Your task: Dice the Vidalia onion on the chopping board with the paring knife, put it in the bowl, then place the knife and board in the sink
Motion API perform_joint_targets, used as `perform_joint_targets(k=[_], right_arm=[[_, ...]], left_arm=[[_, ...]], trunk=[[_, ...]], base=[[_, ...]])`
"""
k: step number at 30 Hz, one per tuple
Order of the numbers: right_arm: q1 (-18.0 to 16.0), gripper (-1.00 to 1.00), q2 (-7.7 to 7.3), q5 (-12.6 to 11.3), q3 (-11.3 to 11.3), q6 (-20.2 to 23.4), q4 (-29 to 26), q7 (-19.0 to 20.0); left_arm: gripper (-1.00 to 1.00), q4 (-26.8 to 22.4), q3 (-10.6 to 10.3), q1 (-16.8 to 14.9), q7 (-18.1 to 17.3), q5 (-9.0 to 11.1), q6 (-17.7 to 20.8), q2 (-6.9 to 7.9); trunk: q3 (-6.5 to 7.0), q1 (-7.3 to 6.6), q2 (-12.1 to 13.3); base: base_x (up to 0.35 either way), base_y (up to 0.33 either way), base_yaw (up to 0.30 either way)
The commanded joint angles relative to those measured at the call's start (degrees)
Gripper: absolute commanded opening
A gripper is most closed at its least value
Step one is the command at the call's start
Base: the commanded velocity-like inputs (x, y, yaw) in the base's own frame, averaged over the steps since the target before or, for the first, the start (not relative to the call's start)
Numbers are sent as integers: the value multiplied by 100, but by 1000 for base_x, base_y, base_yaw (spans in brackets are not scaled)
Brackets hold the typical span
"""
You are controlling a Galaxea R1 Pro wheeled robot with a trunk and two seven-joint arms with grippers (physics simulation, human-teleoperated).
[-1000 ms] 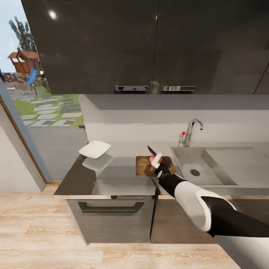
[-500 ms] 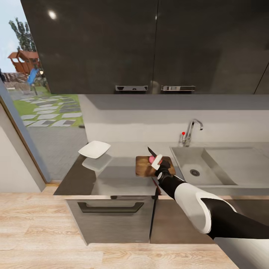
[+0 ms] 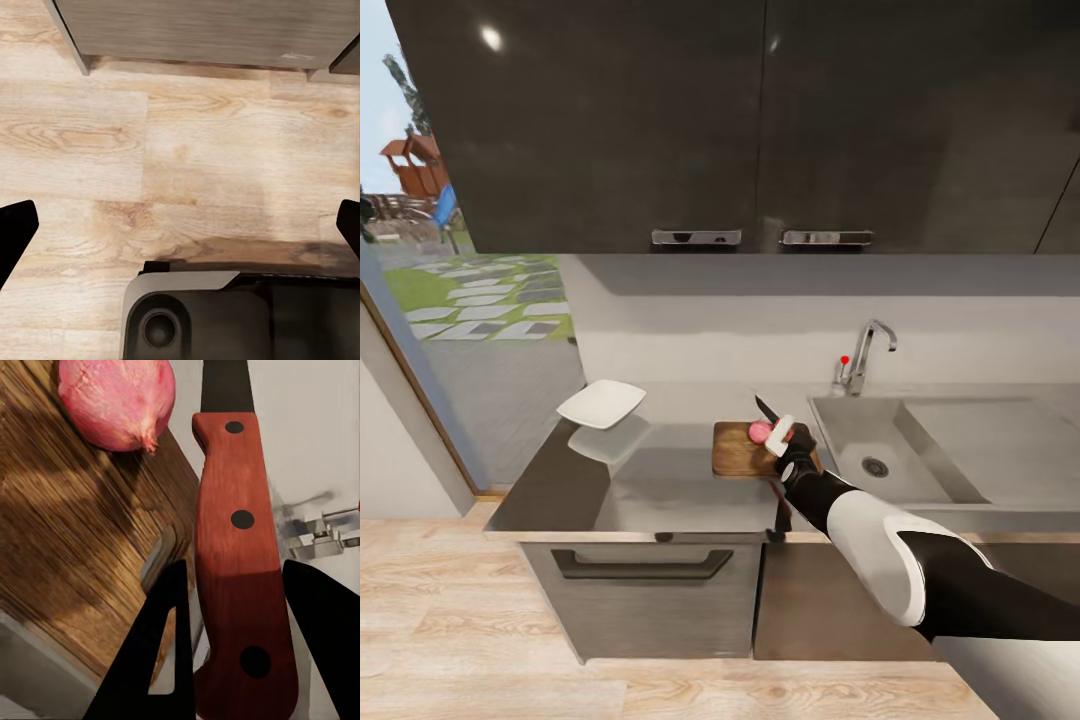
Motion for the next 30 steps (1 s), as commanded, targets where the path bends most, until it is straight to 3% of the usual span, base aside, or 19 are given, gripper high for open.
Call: perform_joint_targets(k=[1, 4, 5, 30], right_arm=[[27, -100, 3, 63, -41, 28, 2, -17], [127, -100, 3, 76, -38, 30, 4, -3], [153, -100, 3, 74, -37, 30, 1, 239], [153, -100, 3, 76, -44, 13, 1, 227]], left_arm=[[100, -8, -47, 0, 18, 61, -11, 9], [100, -5, -47, 0, 18, 62, -11, 9], [100, -7, -47, 0, 18, 62, -11, 9], [100, -8, -47, 0, 18, 56, -11, 9]], trunk=[[-11, 4, -12], [-11, 4, -12], [-11, 4, -12], [-11, 4, -12]], base=[[2, -2, 0], [0, 0, 0], [0, 0, 0], [0, 0, 0]])
